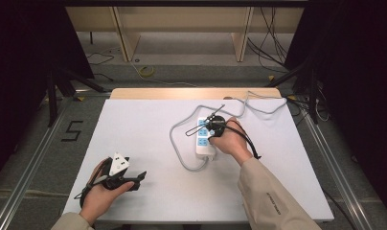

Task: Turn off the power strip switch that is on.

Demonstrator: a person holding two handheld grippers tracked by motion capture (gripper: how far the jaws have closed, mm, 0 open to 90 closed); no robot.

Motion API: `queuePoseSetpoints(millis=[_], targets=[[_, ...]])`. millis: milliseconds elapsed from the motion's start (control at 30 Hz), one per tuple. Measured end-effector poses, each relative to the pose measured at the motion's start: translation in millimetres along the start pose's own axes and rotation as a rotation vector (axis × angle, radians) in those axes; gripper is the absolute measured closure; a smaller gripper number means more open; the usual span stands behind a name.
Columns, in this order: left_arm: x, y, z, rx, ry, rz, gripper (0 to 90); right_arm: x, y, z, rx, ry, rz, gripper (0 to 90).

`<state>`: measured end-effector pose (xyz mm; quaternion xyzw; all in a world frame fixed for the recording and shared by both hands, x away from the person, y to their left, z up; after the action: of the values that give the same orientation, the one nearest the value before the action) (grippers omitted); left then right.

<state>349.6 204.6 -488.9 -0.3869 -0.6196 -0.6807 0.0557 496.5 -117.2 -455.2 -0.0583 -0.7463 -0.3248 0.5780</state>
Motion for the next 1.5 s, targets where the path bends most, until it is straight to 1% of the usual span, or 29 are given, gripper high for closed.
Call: queuePoseSetpoints(millis=[33, 100, 200, 333, 500, 767, 800, 867, 900, 933, 967, 1067, 1100, 1167, 1200, 1333, 1433, 1500], targets=[[-0.1, 0.0, -0.1, -0.001, 0.0, 0.001, 19.4, -0.6, 0.1, 0.1, 0.001, -0.001, 0.001, 90.0], [-0.1, 0.1, -0.2, -0.001, 0.001, 0.001, 19.4, -1.6, 0.6, 1.1, -0.008, 0.021, 0.002, 90.0], [0.3, 0.0, -0.4, 0.003, 0.0, -0.002, 19.4, -1.8, 1.7, 2.0, -0.001, 0.008, 0.008, 90.0], [0.2, -0.1, -0.1, 0.001, 0.001, -0.001, 19.4, -1.7, 0.1, 1.7, -0.011, 0.011, -0.007, 90.0], [0.1, 0.1, -0.3, 0.002, 0.001, -0.002, 19.4, -1.4, 1.1, 1.8, -0.003, 0.01, 0.001, 90.0], [-0.5, 0.0, -0.3, 0.004, 0.0, -0.002, 19.4, -0.9, -1.4, 2.6, -0.008, 0.006, -0.02, 90.0], [-0.3, -0.1, 0.0, 0.001, 0.0, 0.002, 19.4, -0.9, -1.2, 2.7, -0.007, 0.004, -0.019, 90.0], [-0.4, -0.2, -0.2, 0.007, 0.0, -0.002, 19.4, -0.4, -1.1, 3.7, -0.008, -0.005, -0.023, 90.0], [-0.2, -0.2, -0.1, 0.006, 0.0, -0.002, 19.4, 1.9, -0.6, 4.0, -0.018, -0.001, -0.057, 90.0], [-0.1, -0.3, 0.0, 0.007, 0.0, -0.001, 19.4, 4.4, -0.6, 4.8, -0.023, -0.009, -0.062, 90.0], [-0.1, -0.3, 0.2, 0.007, 0.0, -0.001, 19.4, 5.9, -1.2, 5.0, -0.014, -0.03, -0.086, 90.0], [-0.4, -0.5, 0.3, 0.008, 0.0, 0.0, 19.4, 10.3, -6.4, 5.8, -0.026, -0.052, -0.153, 90.0], [-0.5, -0.5, 0.1, 0.008, 0.0, 0.0, 19.4, 11.9, -8.4, 5.8, -0.028, -0.061, -0.169, 89.8], [-0.4, -0.3, 0.3, 0.001, 0.0, 0.002, 19.4, 15.3, -12.5, 4.8, -0.027, -0.073, -0.193, 86.8], [-0.4, -0.4, -0.1, 0.007, 0.0, 0.0, 19.4, 17.0, -14.5, 4.6, -0.027, -0.072, -0.205, 86.5], [-0.4, -0.5, 0.1, 0.003, 0.002, 0.004, 19.4, 23.6, -21.5, 5.1, -0.029, -0.066, -0.219, 83.5], [-0.2, -0.7, -0.1, 0.006, 0.002, 0.004, 19.4, 28.0, -25.8, 5.2, -0.028, -0.075, -0.229, 81.8], [0.0, -1.0, 0.2, 0.007, 0.002, 0.005, 19.4, 30.3, -28.5, 5.3, -0.031, -0.073, -0.242, 79.4]])
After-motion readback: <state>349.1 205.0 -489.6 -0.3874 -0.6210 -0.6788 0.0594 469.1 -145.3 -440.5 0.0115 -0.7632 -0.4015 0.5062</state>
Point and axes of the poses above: each handheld gripper's, and its own axes: x roughly backward along the jaws, y roughly out of its top, z roughly to its left, the point moved 2 cm from there along -x, roughly forward along the jaws, and after that the axes turned 13 degrees about x, right-handed, at the moved point
